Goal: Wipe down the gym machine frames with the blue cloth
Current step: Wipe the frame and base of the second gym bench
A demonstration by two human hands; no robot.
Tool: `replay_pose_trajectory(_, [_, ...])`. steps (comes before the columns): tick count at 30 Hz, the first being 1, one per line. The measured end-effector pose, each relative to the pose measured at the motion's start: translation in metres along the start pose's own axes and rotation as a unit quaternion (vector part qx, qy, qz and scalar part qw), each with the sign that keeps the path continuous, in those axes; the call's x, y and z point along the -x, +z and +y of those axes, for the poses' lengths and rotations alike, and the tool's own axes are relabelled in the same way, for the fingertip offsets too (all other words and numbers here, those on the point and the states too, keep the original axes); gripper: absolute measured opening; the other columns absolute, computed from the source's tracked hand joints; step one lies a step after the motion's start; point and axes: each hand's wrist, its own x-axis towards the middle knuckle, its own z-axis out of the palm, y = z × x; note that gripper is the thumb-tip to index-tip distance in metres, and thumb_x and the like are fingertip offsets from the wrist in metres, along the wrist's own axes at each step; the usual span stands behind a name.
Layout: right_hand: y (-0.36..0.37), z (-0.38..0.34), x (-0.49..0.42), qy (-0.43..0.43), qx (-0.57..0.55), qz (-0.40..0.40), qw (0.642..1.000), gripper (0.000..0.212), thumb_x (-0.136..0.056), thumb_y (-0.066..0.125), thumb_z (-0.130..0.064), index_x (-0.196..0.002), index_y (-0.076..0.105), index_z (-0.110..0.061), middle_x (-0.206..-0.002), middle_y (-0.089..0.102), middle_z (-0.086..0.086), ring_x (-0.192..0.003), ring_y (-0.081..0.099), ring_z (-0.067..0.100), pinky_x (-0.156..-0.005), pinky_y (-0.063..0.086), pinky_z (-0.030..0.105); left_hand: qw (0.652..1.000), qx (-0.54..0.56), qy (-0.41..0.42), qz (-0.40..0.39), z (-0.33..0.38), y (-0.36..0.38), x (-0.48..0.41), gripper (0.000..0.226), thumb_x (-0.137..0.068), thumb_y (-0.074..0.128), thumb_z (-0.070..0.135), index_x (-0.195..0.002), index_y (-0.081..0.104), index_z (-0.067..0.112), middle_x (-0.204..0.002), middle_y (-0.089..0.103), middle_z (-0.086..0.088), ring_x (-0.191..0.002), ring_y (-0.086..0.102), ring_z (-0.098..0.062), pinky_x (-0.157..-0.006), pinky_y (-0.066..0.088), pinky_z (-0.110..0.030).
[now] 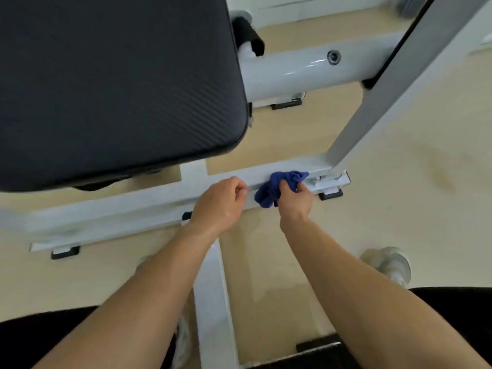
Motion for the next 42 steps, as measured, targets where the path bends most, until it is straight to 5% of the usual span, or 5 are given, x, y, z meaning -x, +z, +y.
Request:
replay_pose_trajectory(5, [0.014, -0.014, 0.029, 0.029, 0.036, -0.098, 0.994, 0.018, -0.095, 0.055, -0.017, -0.112, 0.059, -0.016, -0.08, 0.064, 0.012, -0.071, 0.064, 0.029, -0.068, 0.054, 0.037, 0.99, -0.122, -0.047, -0.058, -0.046, -0.032, 0.077, 0.021, -0.1, 0.042, 0.035, -0.107, 0.06, 0.027, -0.107, 0.064, 0.005, -0.092, 0.06, -0.019, -0.083, 0.054, -0.041])
replay_pose_trajectory(19, [0.075, 0.008, 0.066, -0.006, 0.178, -0.084, 0.98, 0.033, -0.104, 0.042, -0.025, -0.131, 0.048, -0.007, -0.121, 0.063, 0.014, -0.109, 0.062, 0.033, -0.099, 0.05, 0.042, 0.989, 0.015, -0.144, 0.002, -0.125, -0.011, 0.097, 0.028, -0.101, 0.044, 0.03, -0.121, 0.058, 0.017, -0.118, 0.064, 0.0, -0.102, 0.06, -0.019, -0.09, 0.051, -0.039])
replay_pose_trajectory(32, [0.107, 0.037, 0.109, -0.168, 0.333, -0.23, 0.899, 0.029, -0.103, 0.043, -0.029, -0.108, 0.057, -0.005, -0.095, 0.062, 0.008, -0.084, 0.058, 0.024, -0.07, 0.042, 0.031, 0.966, 0.163, -0.181, 0.082, -0.135, -0.011, 0.072, 0.035, -0.097, 0.057, 0.035, -0.128, 0.055, 0.02, -0.116, 0.066, 0.004, -0.1, 0.062, -0.016, -0.088, 0.053, -0.036])
replay_pose_trajectory(36, [0.107, 0.031, 0.107, -0.211, 0.365, -0.271, 0.865, 0.02, -0.103, 0.041, -0.026, -0.094, 0.055, -0.013, -0.079, 0.06, 0.002, -0.07, 0.055, 0.019, -0.056, 0.036, 0.028, 0.952, 0.227, -0.17, 0.117, -0.117, -0.003, 0.047, 0.03, -0.091, 0.065, 0.035, -0.114, 0.05, 0.024, -0.1, 0.066, 0.009, -0.088, 0.065, -0.015, -0.081, 0.056, -0.04])
replay_pose_trajectory(42, [0.091, 0.018, 0.087, -0.223, 0.412, -0.324, 0.822, 0.029, -0.103, 0.04, -0.028, -0.093, 0.062, -0.013, -0.084, 0.067, 0.004, -0.079, 0.059, 0.019, -0.062, 0.042, 0.025, 0.953, 0.209, -0.113, 0.187, -0.12, 0.019, 0.034, 0.034, -0.086, 0.067, 0.033, -0.112, 0.045, 0.032, -0.091, 0.064, 0.012, -0.08, 0.063, -0.011, -0.068, 0.054, -0.035])
